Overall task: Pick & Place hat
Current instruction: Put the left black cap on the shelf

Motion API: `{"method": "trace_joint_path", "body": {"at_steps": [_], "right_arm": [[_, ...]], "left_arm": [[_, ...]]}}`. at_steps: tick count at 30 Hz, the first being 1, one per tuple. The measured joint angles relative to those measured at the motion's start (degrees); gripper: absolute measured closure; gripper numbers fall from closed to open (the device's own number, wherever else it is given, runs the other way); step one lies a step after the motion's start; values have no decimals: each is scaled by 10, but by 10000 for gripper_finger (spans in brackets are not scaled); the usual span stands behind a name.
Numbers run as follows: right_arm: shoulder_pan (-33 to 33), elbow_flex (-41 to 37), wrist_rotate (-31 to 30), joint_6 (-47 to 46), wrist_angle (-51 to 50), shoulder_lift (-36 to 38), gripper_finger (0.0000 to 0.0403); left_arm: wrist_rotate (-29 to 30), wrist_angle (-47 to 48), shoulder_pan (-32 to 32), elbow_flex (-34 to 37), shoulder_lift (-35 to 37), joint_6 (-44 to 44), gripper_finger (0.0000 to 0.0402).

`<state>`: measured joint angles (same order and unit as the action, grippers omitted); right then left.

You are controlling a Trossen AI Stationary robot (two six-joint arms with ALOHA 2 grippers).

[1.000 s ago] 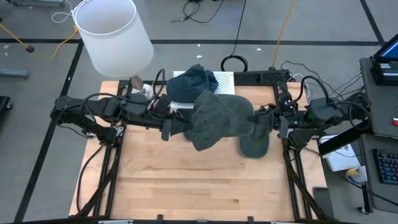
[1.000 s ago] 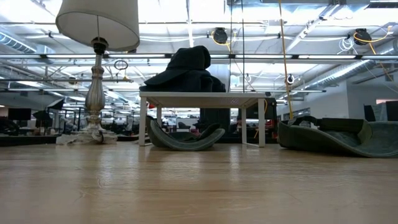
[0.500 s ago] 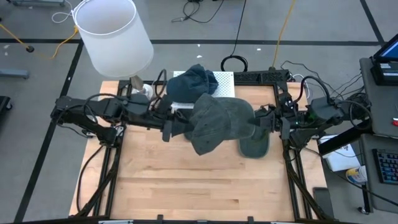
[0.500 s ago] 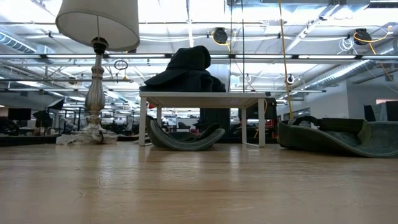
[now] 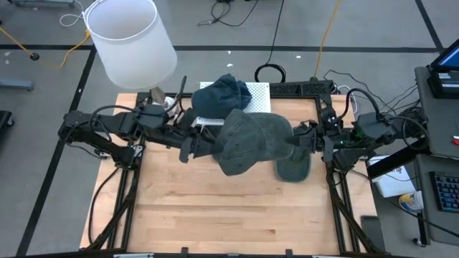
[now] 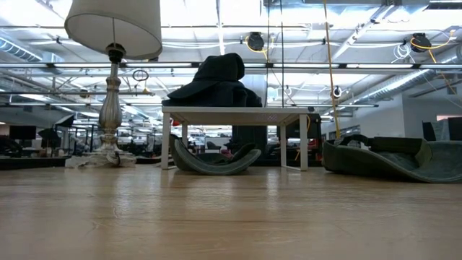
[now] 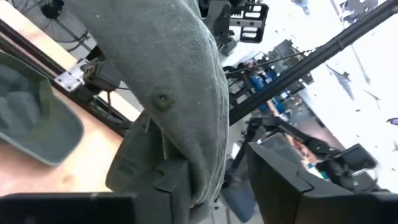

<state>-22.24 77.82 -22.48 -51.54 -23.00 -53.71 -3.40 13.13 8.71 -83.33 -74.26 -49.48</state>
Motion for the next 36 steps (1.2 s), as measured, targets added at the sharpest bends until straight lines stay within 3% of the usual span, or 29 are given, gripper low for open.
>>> {"method": "trace_joint_path", "body": {"at_steps": [8,12,22,31,36], "right_arm": [[0,0,0,78,-2,0,353],[0,0,-2,135,-36,5,338],[0,0,-45,229,-196,37,287],[0,0,-44,305,-215,63,284],[0,0,-45,378,-215,80,289]], "left_arm": [[-8,1,-1,0,0,-30,388],[-28,1,-6,0,0,-42,394],[-144,5,-28,0,0,-84,398],[-172,4,-75,0,0,-159,400],[-147,-3,-117,0,0,-177,400]]}}
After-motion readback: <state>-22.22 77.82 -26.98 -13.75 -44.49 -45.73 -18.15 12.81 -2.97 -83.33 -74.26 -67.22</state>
